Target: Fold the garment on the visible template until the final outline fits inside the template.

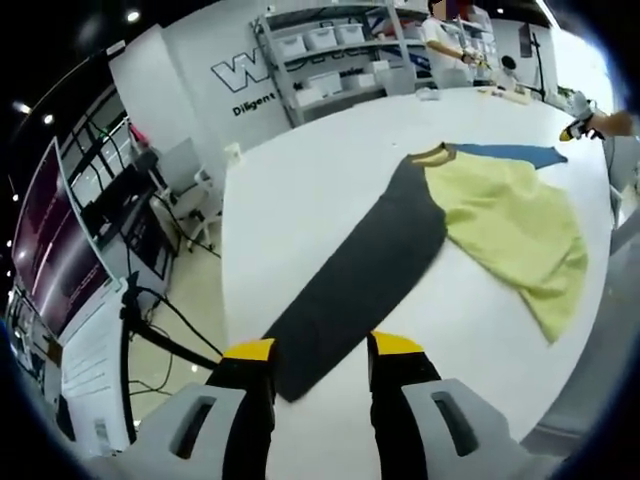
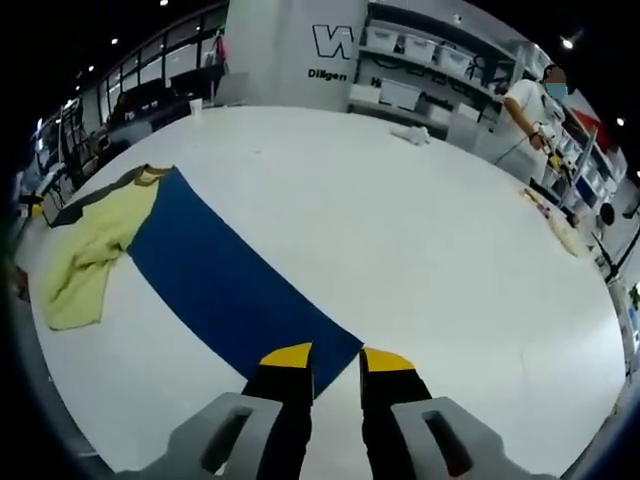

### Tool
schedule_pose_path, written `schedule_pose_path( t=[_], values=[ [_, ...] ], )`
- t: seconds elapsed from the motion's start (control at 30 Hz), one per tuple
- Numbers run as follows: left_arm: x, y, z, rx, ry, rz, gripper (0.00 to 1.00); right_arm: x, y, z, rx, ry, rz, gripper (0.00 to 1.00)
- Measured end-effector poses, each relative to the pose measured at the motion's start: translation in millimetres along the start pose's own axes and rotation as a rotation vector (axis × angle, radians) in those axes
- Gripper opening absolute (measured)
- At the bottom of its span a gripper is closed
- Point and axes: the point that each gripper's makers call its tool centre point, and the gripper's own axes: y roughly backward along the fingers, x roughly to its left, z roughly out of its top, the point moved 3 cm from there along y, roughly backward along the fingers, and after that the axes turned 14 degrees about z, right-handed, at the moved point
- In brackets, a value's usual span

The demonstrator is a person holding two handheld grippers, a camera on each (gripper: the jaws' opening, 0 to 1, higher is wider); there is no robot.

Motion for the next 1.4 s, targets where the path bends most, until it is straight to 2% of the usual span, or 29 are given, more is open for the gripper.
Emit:
schedule_pose_path(
  t=[0.2, 0.33, 0.47, 0.9, 1.03, 1.2, 1.3, 1.4],
  values=[
    [-2.5, 5, 4.3, -0.02, 0.0, -0.012, 0.35, 12, 5, 7.1, -0.018, 0.028, 0.032, 0.15],
    [-3.5, 7, 3.9, -0.02, 0.004, -0.014, 0.37, 18, 8, 9.1, -0.021, 0.064, 0.042, 0.28],
    [-6.5, 12, 4.5, -0.032, 0.002, -0.022, 0.38, 26, 12, 11.6, -0.035, 0.065, 0.061, 0.28],
    [-15.2, 24, 8.1, -0.062, 0.024, -0.043, 0.52, 54, 12, 10.4, -0.032, 0.094, 0.139, 0.36],
    [-19.1, 27, 9.5, -0.083, 0.023, -0.053, 0.55, 66, 8, 13.7, -0.04, 0.108, 0.168, 0.45],
    [-23.8, 26, 4.5, -0.078, 0.031, -0.068, 0.59, 80, 3, 20.2, -0.05, 0.121, 0.2, 0.49],
    [-27.3, 27, 5.3, -0.102, 0.006, -0.072, 0.62, 90, 1, 20.7, -0.044, 0.149, 0.228, 0.53],
    [-30.4, 27, 5.8, -0.111, 0.004, -0.077, 0.69, 103, 0, 22.3, -0.043, 0.162, 0.255, 0.59]
  ],
)
